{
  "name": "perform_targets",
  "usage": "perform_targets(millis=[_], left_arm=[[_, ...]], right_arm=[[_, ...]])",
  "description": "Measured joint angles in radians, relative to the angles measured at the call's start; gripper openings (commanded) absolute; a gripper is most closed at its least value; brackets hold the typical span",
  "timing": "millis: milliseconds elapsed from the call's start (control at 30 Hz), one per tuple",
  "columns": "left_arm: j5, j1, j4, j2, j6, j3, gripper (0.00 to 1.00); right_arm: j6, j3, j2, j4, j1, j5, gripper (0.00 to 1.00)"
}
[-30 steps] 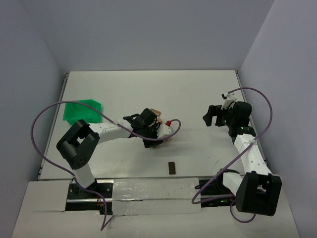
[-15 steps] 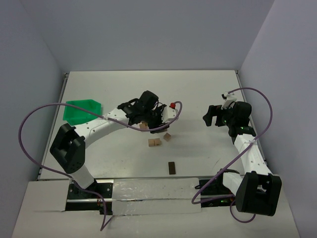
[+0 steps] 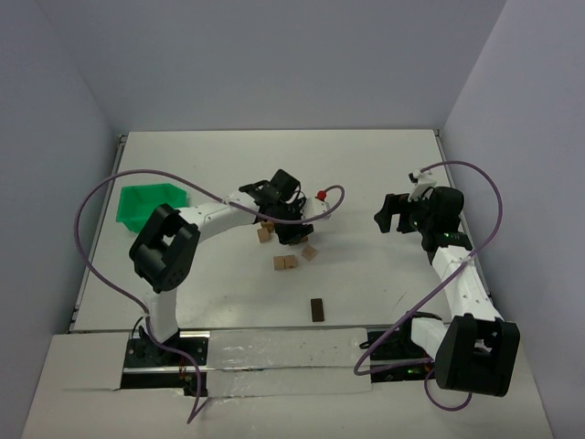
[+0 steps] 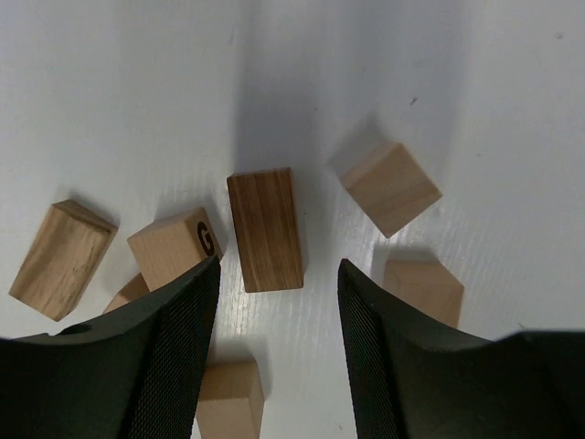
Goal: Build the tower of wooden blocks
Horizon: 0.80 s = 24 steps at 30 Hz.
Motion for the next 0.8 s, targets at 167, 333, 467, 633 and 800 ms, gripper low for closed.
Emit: perform_targets(millis=[167,333,467,633,800], left_arm=[[-0.006,0.005,-0.006,0.031,0.003,0.014,0.61],[-0.020,0.005,-0.004,0.046,0.017,0.017,0.61],[-0.030,0.005,0.002,0.054,0.024,0.017,0.61],[-0.048,0.006,0.011,0.072,0.033,0.017,0.61],[-0.056,0.006,0.016,0.084,0.045,0.017,0.53]], right_arm=[[0.000,0.001,0.008,-0.003,0.000,0.000,1.00],[-0.003,0.002,0.008,-0.005,0.000,0.000,1.00],[-0.003,0.002,0.008,-0.006,0.000,0.000,1.00],[-0.003,0.002,0.008,-0.008,0.000,0.000,1.00],[-0.003,0.002,0.008,-0.008,0.000,0.000,1.00]])
